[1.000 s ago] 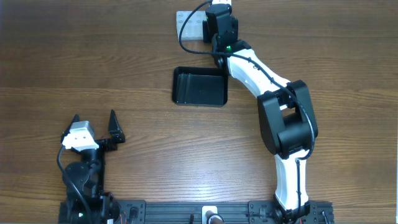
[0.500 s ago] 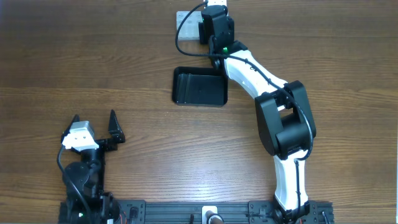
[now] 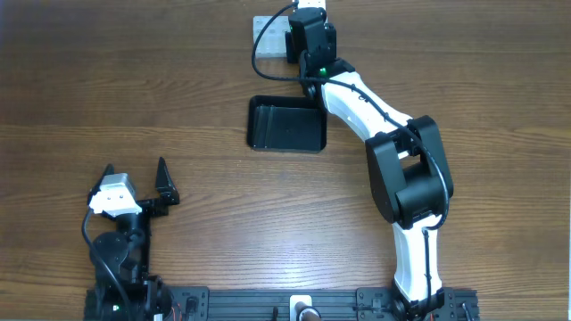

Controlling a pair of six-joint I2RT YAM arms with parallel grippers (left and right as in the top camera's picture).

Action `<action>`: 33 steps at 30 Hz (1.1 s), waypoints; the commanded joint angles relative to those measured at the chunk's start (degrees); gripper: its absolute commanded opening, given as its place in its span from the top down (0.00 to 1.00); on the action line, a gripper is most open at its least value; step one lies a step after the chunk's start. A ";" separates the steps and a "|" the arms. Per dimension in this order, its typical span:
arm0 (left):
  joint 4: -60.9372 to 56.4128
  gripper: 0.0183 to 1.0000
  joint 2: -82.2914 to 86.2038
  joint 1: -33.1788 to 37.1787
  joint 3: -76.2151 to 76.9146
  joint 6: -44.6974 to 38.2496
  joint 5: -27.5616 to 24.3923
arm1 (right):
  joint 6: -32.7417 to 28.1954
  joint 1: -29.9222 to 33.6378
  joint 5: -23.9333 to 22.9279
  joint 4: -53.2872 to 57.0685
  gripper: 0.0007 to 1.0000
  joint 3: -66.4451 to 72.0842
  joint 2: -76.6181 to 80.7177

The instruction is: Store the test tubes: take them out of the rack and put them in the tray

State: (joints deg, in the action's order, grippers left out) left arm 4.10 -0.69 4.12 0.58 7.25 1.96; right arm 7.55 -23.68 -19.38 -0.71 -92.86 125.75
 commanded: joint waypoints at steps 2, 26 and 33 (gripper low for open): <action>0.00 0.00 0.31 -0.26 -0.24 -0.85 0.48 | 0.04 -0.28 -1.31 -0.61 0.77 -1.64 0.87; 0.00 0.00 0.31 -0.26 -0.24 -0.85 0.48 | 0.04 1.60 -1.36 -2.12 0.62 -1.64 0.92; 0.00 0.00 0.31 -0.26 -0.24 -0.85 0.48 | 0.04 1.64 -1.33 -2.12 0.54 -1.64 0.92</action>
State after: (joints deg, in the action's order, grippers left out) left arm 4.10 -0.69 4.12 0.58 7.25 1.96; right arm 7.64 -22.44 -19.73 -2.55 -92.86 125.75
